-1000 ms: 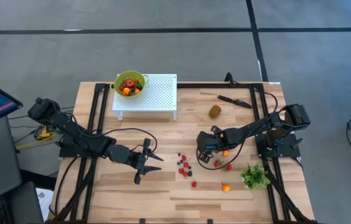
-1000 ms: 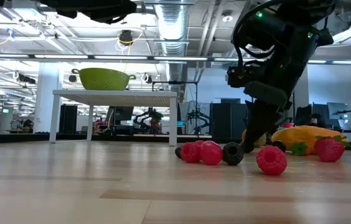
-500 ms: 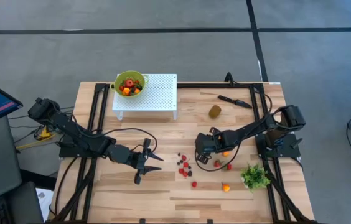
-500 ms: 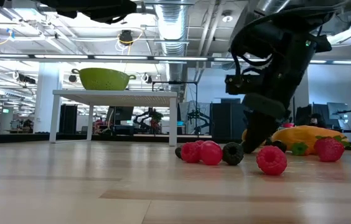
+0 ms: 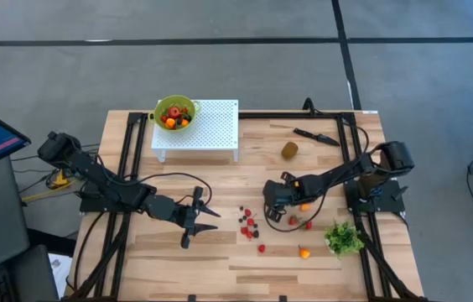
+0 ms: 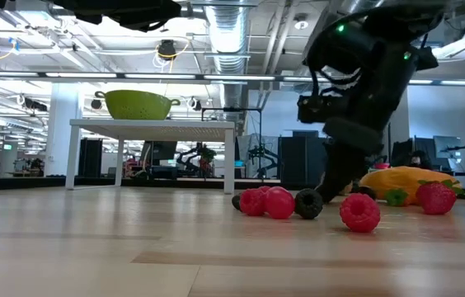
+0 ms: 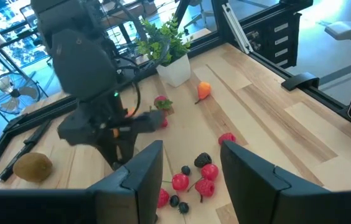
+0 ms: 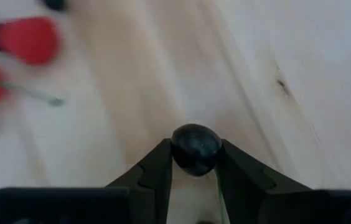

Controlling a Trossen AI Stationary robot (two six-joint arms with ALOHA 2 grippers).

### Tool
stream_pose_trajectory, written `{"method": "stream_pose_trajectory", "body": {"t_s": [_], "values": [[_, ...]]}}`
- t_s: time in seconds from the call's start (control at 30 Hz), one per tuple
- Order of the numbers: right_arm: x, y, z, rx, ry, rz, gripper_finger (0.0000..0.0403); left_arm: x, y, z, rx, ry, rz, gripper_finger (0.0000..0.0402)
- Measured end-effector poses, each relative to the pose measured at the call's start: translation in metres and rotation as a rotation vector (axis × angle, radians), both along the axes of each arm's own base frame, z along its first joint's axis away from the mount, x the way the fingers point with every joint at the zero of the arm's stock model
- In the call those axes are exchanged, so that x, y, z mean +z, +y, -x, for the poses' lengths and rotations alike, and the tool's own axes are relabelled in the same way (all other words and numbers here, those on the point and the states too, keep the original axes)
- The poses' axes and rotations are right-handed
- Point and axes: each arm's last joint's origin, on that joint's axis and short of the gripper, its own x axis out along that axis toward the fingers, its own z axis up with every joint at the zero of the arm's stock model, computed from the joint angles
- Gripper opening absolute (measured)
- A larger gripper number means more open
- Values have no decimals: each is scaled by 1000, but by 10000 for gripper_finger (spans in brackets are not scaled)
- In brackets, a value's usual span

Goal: Pick & Place Fruit
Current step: Put the black cherry into the green strainer bowl on the shelf

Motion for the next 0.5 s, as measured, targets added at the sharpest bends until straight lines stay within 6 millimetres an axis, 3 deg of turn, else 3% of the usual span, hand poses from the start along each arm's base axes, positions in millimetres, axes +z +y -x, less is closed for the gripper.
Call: {"method": "stream_pose_trajectory", "body": {"t_s": [0.27,0.5], "values": [[21,13,-8,81,-183,-9,103,0,0,0,-2,-1,-8,154],[43,29,-26,193,-461,-32,103,0,1,0,-12,-21,-173,154]]}}
